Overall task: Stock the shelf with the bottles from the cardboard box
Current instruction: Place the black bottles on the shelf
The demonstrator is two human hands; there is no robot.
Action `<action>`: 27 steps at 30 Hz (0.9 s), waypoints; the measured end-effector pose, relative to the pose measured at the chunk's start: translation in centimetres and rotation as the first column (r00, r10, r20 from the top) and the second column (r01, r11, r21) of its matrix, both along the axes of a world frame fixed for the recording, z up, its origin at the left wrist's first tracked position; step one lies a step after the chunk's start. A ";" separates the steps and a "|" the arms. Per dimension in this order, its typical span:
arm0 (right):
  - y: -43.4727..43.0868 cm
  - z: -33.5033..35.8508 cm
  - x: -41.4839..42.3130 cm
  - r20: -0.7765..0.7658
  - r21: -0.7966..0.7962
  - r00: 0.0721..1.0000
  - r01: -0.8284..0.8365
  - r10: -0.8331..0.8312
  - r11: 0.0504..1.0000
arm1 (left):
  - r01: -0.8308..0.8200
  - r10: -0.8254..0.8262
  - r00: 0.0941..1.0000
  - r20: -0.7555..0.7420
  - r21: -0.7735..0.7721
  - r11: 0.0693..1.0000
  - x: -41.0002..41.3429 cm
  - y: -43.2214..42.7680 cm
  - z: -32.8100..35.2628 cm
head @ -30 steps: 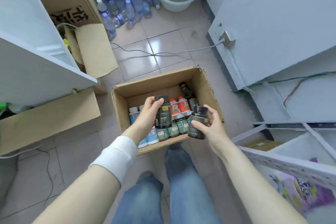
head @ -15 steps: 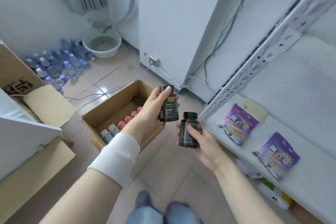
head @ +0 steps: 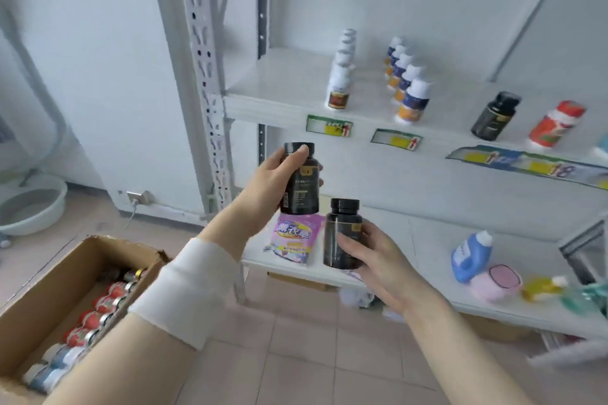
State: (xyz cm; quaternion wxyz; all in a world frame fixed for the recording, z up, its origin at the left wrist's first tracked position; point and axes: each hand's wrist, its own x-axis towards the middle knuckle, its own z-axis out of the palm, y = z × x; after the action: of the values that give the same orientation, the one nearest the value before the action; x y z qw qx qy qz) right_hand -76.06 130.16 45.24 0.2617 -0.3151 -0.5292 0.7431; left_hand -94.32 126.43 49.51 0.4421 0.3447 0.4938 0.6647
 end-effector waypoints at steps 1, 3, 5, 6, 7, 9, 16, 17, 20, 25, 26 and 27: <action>0.7 0.6 2.2 -0.007 0.011 0.999 0.039 -0.039 0.999 | 0.030 -0.029 0.999 -0.013 0.016 0.999 2.3 1.2 0.8; 2.3 1.9 6.5 -0.024 0.035 0.994 0.108 -0.107 0.994 | 0.086 -0.085 0.996 -0.034 0.045 0.995 6.5 3.7 2.3; 3.7 3.2 10.3 -0.053 0.049 0.987 0.153 -0.150 0.987 | 0.139 -0.135 0.989 -0.065 0.063 0.988 10.1 6.0 3.8; 4.5 3.9 12.0 -0.069 0.058 0.983 0.172 -0.168 0.983 | 0.163 -0.157 0.984 -0.084 0.070 0.984 11.7 7.0 4.6; 5.3 4.6 13.6 -0.085 0.068 0.979 0.193 -0.187 0.979 | 0.184 -0.176 0.979 -0.104 0.075 0.980 13.1 8.1 5.3; 7.3 6.0 16.2 -0.116 0.095 0.968 0.232 -0.221 0.968 | 0.228 -0.215 0.966 -0.143 0.080 0.970 15.5 10.2 6.7; 15.0 10.5 20.1 -0.203 0.176 0.941 0.306 -0.270 0.936 | 0.330 -0.304 0.923 -0.234 0.078 0.941 20.2 19.0 9.9; 16.2 11.0 20.4 -0.218 0.176 0.939 0.305 -0.265 0.936 | 0.336 -0.309 0.923 -0.229 0.088 0.938 20.4 20.6 10.3; 20.3 12.1 20.9 -0.225 0.215 0.939 0.307 -0.259 0.927 | 0.363 -0.334 0.916 -0.221 0.110 0.925 20.3 25.4 11.7; 28.3 15.1 19.5 -0.096 0.333 0.949 0.314 -0.299 0.889 | 0.421 -0.357 0.871 -0.338 0.136 0.897 18.6 34.3 14.3; 30.0 15.8 18.8 -0.066 0.359 0.949 0.310 -0.308 0.880 | 0.426 -0.357 0.861 -0.363 0.128 0.896 18.0 36.1 14.9; 31.6 16.6 18.0 -0.041 0.383 0.950 0.300 -0.308 0.873 | 0.423 -0.351 0.852 -0.389 0.114 0.899 17.3 38.0 15.5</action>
State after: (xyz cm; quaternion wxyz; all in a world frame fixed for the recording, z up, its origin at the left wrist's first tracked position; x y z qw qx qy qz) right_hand -58.07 161.80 61.80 0.4262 -0.3448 -0.6114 0.5707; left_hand -76.99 164.44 64.98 0.4335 0.5945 0.4185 0.5325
